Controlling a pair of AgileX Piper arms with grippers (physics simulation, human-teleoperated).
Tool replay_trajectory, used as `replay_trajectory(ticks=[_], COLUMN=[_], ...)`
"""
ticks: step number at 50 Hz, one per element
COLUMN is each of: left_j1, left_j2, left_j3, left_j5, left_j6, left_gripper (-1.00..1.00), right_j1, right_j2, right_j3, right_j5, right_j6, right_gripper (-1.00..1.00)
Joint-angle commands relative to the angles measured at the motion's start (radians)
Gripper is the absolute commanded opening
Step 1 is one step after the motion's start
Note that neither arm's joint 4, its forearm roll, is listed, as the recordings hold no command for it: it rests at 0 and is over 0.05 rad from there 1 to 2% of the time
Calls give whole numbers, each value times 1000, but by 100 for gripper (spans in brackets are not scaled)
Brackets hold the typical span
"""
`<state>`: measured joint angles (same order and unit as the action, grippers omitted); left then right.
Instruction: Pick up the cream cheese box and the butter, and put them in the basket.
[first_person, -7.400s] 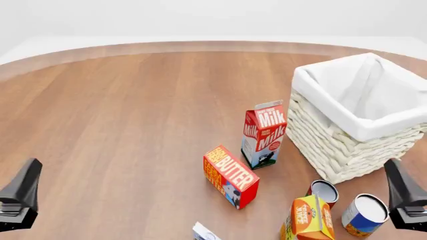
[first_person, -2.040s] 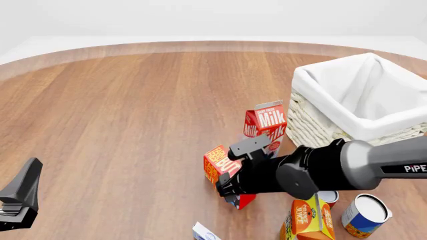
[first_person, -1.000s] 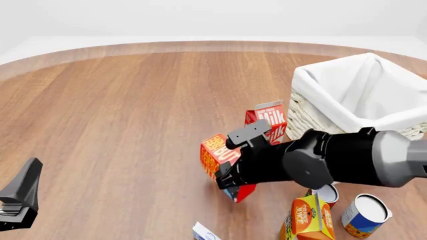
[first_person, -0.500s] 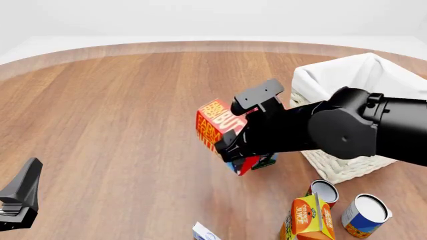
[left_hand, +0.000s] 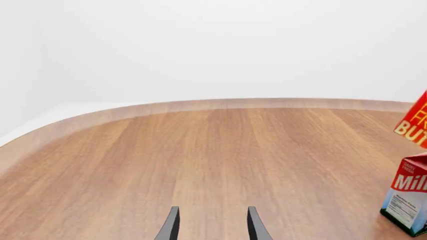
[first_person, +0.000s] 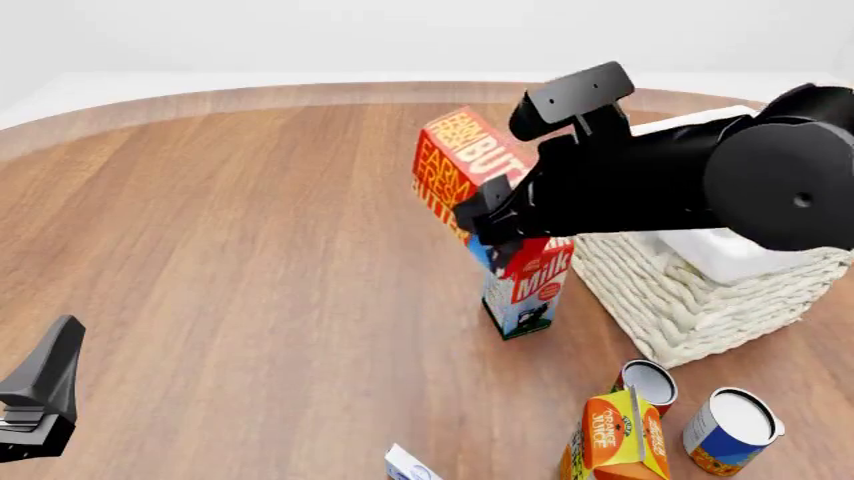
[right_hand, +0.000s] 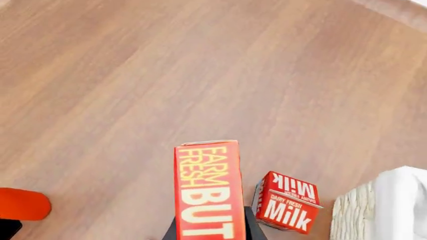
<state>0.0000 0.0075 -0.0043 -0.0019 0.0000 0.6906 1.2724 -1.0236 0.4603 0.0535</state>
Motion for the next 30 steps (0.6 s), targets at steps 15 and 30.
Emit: replay_trajectory(ticks=[15, 30], left_j1=[0, 0], left_j2=[0, 0], left_j3=[0, 0], left_j5=[0, 0], left_j6=[0, 0], left_gripper=[100, 100], right_j1=[-126, -262], right_j2=[-116, -207], right_j3=[-86, -75], right_j5=[22, 27], right_j6=[45, 97], right_gripper=[-100, -100])
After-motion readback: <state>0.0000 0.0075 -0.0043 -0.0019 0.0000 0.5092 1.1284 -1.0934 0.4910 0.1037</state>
